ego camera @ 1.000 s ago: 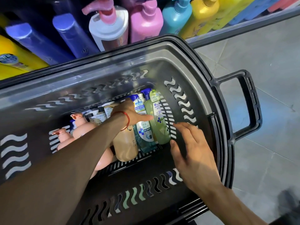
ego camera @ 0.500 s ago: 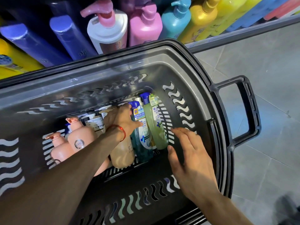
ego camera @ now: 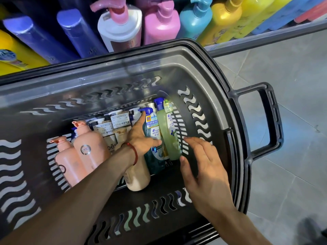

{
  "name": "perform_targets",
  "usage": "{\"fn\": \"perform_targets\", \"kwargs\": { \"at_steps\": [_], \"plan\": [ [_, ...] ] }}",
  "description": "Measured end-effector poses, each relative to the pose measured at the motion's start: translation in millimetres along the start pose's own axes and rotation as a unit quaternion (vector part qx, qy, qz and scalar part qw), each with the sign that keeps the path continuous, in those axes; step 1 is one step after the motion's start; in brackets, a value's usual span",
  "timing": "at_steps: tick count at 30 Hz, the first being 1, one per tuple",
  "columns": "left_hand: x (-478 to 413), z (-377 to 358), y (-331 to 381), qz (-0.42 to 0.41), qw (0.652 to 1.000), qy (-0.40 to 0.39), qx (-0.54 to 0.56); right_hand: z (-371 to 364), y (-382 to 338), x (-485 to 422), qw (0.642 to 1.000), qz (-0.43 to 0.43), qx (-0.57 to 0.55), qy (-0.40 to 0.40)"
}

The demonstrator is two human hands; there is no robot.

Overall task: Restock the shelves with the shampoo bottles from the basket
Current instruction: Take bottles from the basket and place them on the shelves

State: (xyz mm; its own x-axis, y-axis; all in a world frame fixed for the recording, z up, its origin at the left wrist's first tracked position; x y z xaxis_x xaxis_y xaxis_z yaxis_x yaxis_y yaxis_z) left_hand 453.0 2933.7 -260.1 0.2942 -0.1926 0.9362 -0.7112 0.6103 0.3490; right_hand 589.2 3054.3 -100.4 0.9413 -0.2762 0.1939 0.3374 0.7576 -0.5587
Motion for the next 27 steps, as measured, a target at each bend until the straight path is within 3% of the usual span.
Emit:
{"fn": "perform_targets", "kwargs": {
  "at_steps": [5,12,15,22,27],
  "plan": [
    [-7.3,6.9,2.5,-0.026,0.998,0.025,0.057,1.3,1.4,0.7,1.000,0.006,-0.022,0.013],
    [-15.0,-9.6,1.0,0.035,0.985,0.115,-0.127,-0.4,1.3,0.0,1.000,0.008,-0.018,0.015],
    [-19.5,-8.4,-1.0,0.009,0.986,0.133,-0.101,-0.1,0.5,-0.9,1.000,0.005,-0.019,0.008],
    [3.0,1.7,-13.1,-0.073,0.996,0.037,0.040,2.9,-2.2,1.0,0.999,-0.012,-0.026,-0.027],
    [51.9,15.2,-14.3,-0.153,0.987,-0.014,0.046,9.0,-5.9,1.2,0.998,-0.015,-0.029,-0.048]
  ]
}}
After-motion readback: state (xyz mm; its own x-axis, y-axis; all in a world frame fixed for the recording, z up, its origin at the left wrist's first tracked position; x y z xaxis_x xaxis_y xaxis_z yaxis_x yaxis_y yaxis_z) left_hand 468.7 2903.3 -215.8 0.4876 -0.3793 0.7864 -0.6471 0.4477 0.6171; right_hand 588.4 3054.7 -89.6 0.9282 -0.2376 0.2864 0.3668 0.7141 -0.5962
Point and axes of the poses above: each hand's wrist, its own x-axis away from the middle knuckle, its own z-axis out of the back of the hand, y = z × x, the point moved 3 cm from there along -x, towards the middle knuckle, and after that the axes turned 14 degrees about z, right-handed, at the moved point
